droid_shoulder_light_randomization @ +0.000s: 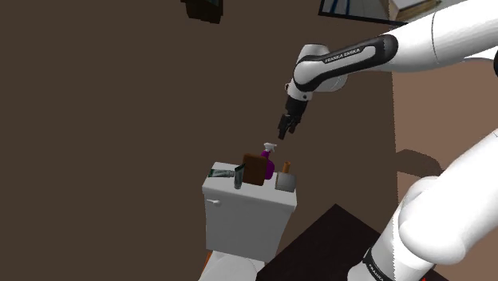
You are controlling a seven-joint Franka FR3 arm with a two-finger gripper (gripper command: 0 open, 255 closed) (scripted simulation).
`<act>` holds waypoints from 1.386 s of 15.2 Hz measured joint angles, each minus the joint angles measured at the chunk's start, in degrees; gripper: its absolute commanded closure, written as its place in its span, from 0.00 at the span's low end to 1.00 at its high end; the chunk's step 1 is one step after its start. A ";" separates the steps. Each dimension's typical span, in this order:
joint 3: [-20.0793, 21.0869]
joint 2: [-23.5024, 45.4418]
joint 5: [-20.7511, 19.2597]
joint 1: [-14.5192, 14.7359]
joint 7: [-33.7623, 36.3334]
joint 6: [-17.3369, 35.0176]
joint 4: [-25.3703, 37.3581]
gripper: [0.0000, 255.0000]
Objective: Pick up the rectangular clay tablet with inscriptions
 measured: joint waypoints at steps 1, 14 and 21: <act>-0.33 1.79 0.04 0.14 -1.54 0.71 0.83 0.00; -0.57 32.48 3.51 -0.68 -20.78 10.78 18.35 0.00; 1.45 48.27 3.13 -2.62 -27.84 11.70 32.35 0.00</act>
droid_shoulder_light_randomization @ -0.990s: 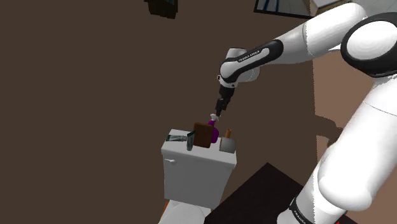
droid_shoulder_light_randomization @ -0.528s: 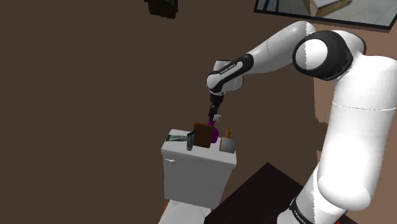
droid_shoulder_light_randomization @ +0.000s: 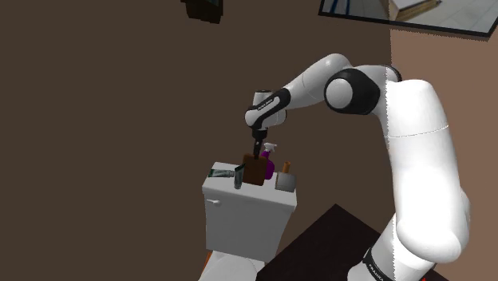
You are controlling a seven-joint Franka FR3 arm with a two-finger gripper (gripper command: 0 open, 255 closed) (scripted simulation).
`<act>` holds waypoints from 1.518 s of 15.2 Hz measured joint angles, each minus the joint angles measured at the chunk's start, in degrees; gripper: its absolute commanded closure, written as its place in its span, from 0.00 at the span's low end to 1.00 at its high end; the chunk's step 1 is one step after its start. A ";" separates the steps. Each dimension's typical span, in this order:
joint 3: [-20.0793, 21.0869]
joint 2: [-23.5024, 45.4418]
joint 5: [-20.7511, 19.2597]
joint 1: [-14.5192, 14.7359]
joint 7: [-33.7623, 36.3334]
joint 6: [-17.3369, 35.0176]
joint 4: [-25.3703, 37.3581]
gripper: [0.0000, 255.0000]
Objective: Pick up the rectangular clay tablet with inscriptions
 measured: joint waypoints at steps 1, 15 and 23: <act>0.13 1.01 -0.07 -0.09 -0.34 0.31 0.67 0.00; 0.75 5.59 0.38 -0.54 -0.78 3.59 1.98 1.00; 0.52 3.97 0.14 -0.40 -0.78 2.25 1.64 1.00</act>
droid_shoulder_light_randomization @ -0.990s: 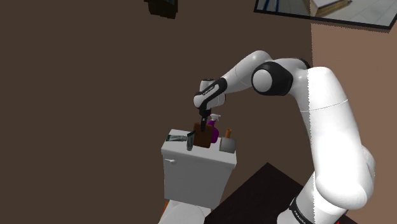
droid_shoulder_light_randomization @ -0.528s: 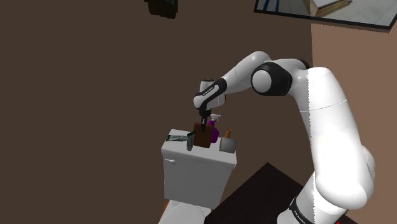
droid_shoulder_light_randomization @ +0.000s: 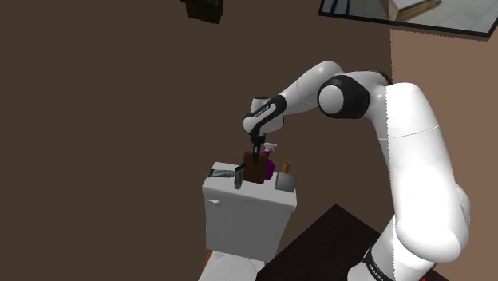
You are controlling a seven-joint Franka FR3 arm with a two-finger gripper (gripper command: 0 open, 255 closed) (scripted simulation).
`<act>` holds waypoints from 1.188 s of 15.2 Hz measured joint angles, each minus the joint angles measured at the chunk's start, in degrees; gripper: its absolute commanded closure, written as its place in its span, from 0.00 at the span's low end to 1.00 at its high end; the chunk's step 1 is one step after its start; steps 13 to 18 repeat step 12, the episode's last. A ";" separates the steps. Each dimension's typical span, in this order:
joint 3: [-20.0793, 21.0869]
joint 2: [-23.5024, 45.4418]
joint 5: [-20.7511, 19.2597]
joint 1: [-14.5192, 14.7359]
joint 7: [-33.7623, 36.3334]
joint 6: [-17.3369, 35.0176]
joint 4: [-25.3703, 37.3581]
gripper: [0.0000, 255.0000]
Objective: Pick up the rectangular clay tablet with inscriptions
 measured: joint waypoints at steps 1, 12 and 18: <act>-0.07 -0.47 -0.08 0.08 0.07 -0.56 0.10 1.00; -0.77 -5.83 -0.94 0.58 0.15 -6.05 0.28 1.00; -0.77 -5.83 -0.94 0.58 0.15 -6.05 0.28 1.00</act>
